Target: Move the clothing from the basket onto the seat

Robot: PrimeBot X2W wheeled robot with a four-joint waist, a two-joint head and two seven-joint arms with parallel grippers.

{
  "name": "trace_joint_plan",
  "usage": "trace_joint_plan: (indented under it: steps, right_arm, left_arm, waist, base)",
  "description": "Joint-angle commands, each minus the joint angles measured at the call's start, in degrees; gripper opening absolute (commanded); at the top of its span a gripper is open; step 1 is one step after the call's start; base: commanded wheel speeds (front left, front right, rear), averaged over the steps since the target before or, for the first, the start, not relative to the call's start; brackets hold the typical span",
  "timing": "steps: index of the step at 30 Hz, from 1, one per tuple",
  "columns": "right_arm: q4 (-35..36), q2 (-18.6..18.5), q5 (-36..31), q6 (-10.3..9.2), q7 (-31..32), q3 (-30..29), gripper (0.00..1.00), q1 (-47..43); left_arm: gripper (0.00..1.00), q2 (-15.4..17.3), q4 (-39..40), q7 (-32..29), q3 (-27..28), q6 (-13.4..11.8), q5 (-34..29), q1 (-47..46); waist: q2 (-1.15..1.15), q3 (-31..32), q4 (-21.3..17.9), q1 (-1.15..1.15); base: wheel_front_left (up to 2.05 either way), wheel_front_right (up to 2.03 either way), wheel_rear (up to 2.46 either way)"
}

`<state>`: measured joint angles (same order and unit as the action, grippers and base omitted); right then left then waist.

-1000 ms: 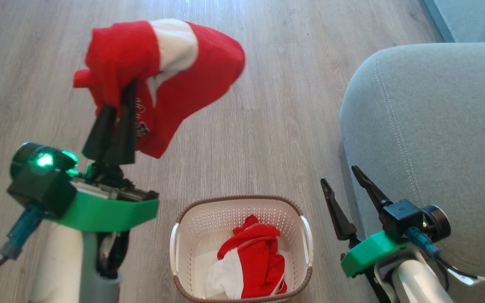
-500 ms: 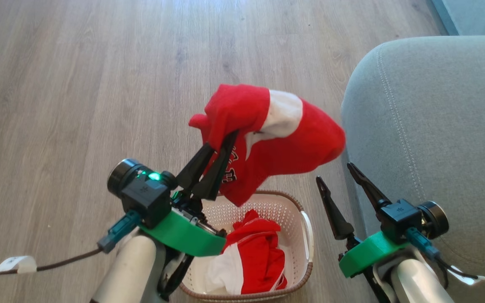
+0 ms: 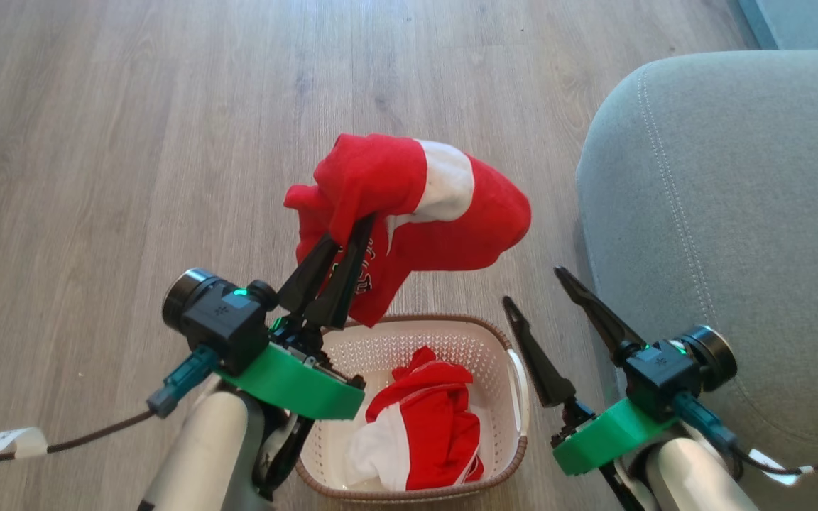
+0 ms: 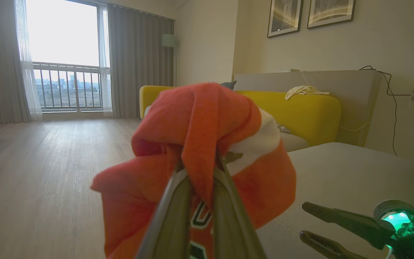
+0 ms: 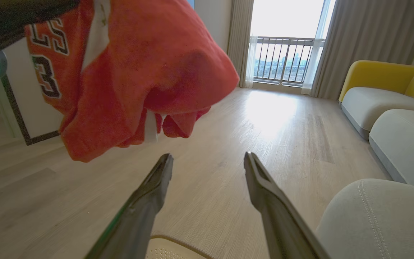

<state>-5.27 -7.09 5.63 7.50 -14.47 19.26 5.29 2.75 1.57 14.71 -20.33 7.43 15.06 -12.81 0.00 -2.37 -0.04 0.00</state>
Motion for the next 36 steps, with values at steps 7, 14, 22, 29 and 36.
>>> trace_joint_plan:
  steps: [7,14,22,29,36]
  right_arm:
    - [10.30,-4.73,-1.55,-0.01,-0.52,5.89,1.00,2.52]
    - [9.59,-4.97,-2.98,-0.01,-0.52,5.57,1.00,3.28]
    - [4.26,-6.56,-4.48,-0.01,-0.52,8.25,1.00,5.90]
    - [1.50,-6.79,-5.07,-0.01,-0.52,9.92,1.00,7.62]
    - [-1.32,-5.82,-3.81,-0.01,-0.52,11.88,0.08,8.90]
  left_arm:
    - [0.00,1.69,-0.07,0.29,1.76,0.05,-1.74,-3.30]
    - [0.00,2.77,-1.31,0.29,-1.38,0.05,-2.90,-3.30]
    - [0.00,4.52,-1.94,0.29,-8.26,0.05,-4.12,-4.14]
    - [0.00,5.33,-2.08,0.29,-12.70,0.05,-4.10,-4.46]
    - [0.00,5.90,-2.40,0.29,-16.03,0.05,-3.43,-4.87]
  waist:
    - [0.00,-0.31,-0.33,0.00]
    - [0.00,-0.25,-0.38,0.00]
    - [0.00,-0.28,1.15,0.00]
    - [0.00,-0.32,2.31,0.00]
    - [0.00,-0.50,2.96,0.00]
  base:
    - [0.00,0.00,0.00]
    - [0.00,0.00,0.00]
    - [0.00,0.00,0.00]
    - [0.00,0.00,0.00]
    - [0.00,0.00,0.00]
